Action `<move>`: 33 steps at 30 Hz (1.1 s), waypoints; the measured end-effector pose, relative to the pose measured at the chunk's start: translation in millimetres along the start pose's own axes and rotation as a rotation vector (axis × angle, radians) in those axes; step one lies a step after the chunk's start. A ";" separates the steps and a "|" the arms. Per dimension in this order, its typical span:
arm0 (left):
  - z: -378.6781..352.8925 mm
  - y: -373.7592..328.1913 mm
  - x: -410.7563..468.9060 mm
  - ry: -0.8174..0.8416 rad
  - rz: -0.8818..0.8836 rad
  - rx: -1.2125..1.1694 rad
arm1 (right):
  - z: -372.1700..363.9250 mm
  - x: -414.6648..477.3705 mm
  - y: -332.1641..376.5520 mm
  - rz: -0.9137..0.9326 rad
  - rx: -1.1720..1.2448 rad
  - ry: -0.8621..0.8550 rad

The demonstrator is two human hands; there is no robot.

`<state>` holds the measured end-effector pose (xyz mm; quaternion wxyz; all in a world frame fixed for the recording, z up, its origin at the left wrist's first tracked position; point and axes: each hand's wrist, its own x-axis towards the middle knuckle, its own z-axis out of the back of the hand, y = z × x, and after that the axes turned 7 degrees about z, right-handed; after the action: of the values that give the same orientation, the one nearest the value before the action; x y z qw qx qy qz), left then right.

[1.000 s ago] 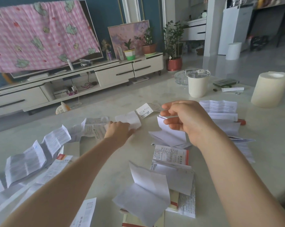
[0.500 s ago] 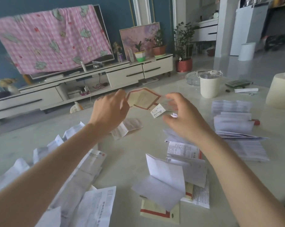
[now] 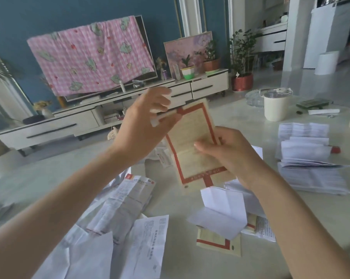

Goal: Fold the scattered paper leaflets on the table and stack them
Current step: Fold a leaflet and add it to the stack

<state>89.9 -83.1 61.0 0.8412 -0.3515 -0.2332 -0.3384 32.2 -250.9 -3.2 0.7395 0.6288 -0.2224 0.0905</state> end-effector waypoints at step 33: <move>-40.6 -9.8 -34.5 0.451 0.752 -0.652 | 33.2 -21.9 3.8 -0.277 -0.014 0.253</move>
<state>66.2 -104.7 17.4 0.7809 -0.5718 0.2116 -0.1361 4.2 -279.2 -5.9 0.7713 0.6320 -0.0397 0.0647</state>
